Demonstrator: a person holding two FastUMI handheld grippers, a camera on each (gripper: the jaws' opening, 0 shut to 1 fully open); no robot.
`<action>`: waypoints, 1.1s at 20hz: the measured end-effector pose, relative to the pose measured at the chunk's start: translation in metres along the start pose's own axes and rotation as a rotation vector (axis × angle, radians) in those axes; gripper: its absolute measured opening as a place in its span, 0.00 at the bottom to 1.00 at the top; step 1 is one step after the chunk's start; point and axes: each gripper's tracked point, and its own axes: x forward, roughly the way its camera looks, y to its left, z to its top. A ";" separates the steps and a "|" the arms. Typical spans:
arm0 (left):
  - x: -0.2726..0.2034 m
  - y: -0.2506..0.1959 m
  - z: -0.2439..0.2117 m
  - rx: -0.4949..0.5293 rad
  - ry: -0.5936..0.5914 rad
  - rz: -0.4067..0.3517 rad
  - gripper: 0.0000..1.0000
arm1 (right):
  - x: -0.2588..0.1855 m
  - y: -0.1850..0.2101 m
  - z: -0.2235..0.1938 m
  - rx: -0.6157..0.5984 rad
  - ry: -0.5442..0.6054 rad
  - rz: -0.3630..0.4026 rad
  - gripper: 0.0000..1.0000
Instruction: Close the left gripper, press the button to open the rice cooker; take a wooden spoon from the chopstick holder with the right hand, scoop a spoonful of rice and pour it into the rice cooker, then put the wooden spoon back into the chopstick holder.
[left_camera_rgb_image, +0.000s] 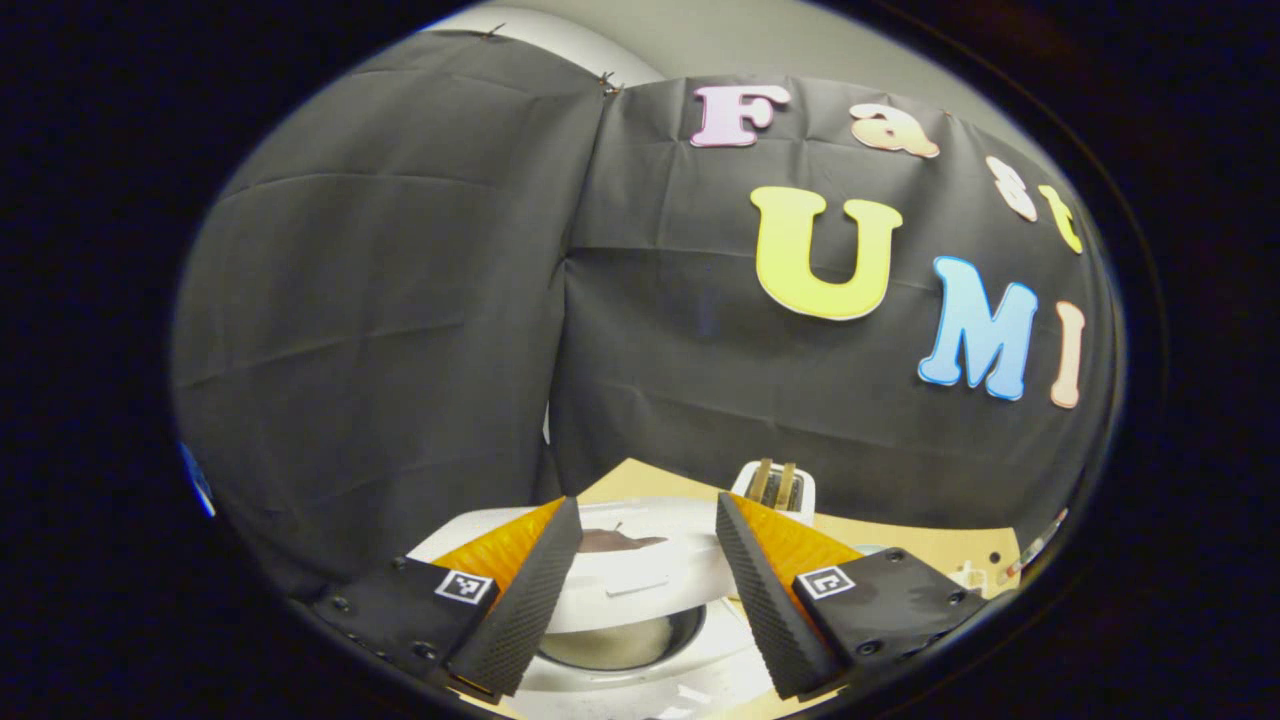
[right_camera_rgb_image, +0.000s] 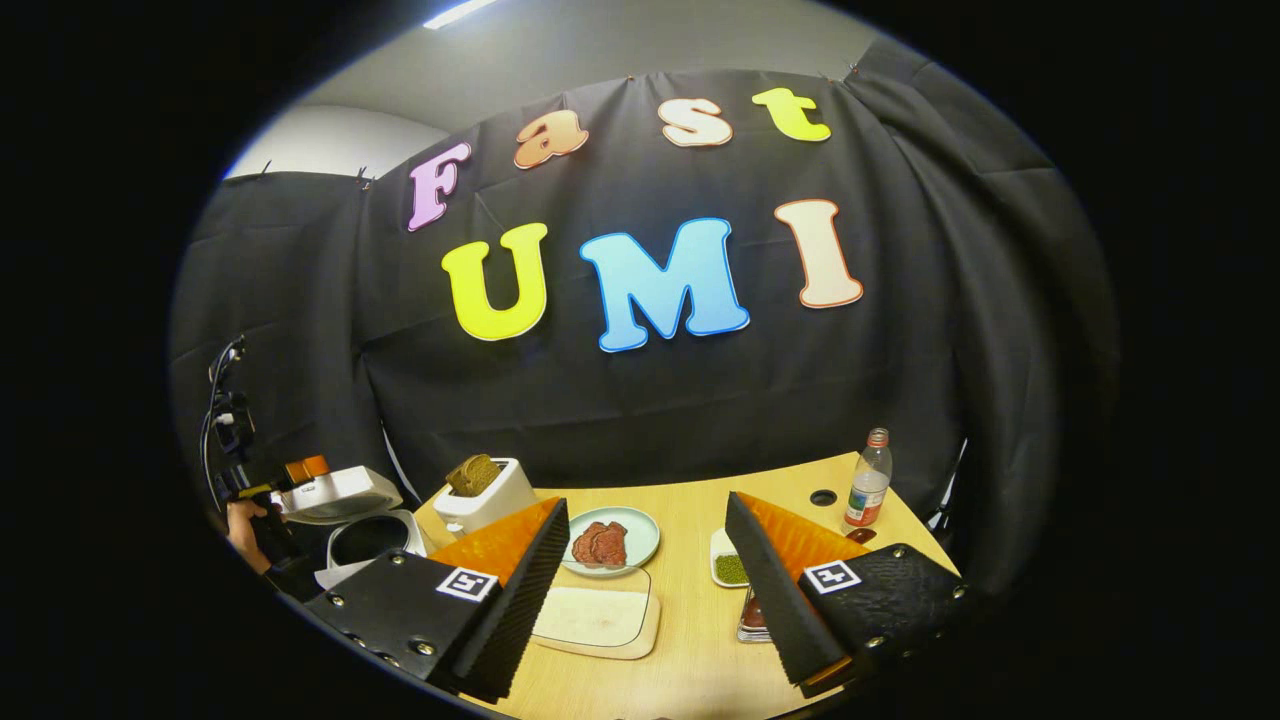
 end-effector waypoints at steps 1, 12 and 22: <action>-0.009 -0.009 -0.008 0.015 0.009 0.002 0.98 | 0.000 0.001 -0.001 -0.005 0.002 0.003 0.95; -0.014 -0.013 -0.074 0.005 0.125 0.056 0.95 | -0.006 -0.009 -0.010 -0.010 0.027 -0.028 0.96; -0.010 -0.013 -0.108 0.068 0.180 0.099 0.95 | -0.009 -0.024 -0.015 0.003 0.045 -0.077 0.96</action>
